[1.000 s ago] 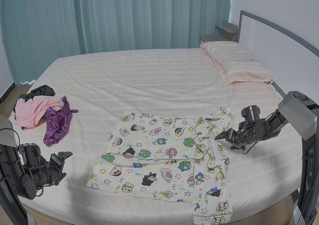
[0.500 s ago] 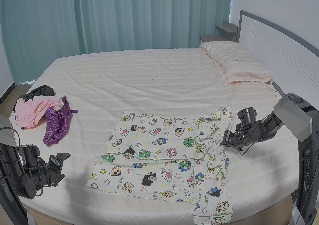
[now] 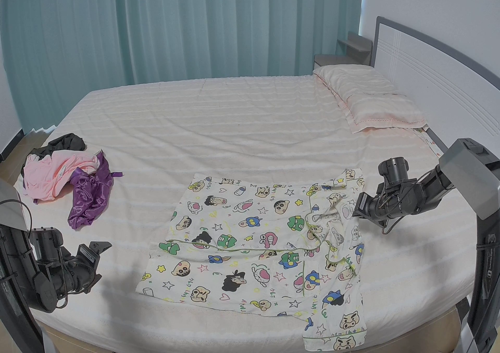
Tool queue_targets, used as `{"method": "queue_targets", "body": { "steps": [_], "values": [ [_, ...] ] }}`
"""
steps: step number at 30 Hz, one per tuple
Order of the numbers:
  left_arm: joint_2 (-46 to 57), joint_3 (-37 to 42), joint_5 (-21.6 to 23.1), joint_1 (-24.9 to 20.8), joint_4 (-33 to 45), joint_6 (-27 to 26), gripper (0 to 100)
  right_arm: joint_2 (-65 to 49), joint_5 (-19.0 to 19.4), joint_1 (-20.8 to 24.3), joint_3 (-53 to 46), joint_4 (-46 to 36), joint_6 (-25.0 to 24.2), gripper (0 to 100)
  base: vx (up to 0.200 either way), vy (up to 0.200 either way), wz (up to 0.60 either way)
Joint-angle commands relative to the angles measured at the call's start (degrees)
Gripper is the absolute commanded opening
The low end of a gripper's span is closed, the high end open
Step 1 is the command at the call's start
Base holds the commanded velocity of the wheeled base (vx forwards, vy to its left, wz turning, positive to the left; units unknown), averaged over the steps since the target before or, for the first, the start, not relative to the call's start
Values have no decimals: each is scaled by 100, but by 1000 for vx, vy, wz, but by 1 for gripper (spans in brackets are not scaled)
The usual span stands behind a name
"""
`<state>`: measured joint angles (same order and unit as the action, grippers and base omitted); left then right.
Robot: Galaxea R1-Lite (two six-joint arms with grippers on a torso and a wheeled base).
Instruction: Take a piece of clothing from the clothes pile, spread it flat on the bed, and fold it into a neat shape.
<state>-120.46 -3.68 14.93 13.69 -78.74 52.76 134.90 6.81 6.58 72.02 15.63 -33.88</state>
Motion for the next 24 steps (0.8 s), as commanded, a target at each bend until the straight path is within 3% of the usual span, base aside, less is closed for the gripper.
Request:
{"method": "queue_targets", "body": {
  "steps": [1,2,5,6,10,19,20,24],
  "values": [
    [-13,34,-8,2,-1,-143,100,-289,-268,-52,-4,-51,30,0,0,0,0],
    [-13,43,-8,2,-1,-178,100,-263,-514,-61,-4,-121,74,0,0,0,0],
    [-13,34,-8,2,-1,-178,100,-236,-769,-61,-13,-165,232,0,0,0,0],
    [-13,34,-8,2,-1,-178,100,-227,-831,-61,-22,-174,285,100,0,0,0],
    [-22,25,1,2,-1,-178,100,-60,-1165,-8,-39,-157,452,100,0,0,0],
    [-66,8,1,2,-1,-178,100,45,-1112,-96,-65,-113,224,100,0,0,0],
    [-57,17,1,2,-1,-178,100,45,-822,-333,-57,-113,-93,100,0,0,0],
    [-57,34,1,2,-1,-178,100,27,-427,-606,-57,-121,-444,100,0,0,0]
  ]
}}
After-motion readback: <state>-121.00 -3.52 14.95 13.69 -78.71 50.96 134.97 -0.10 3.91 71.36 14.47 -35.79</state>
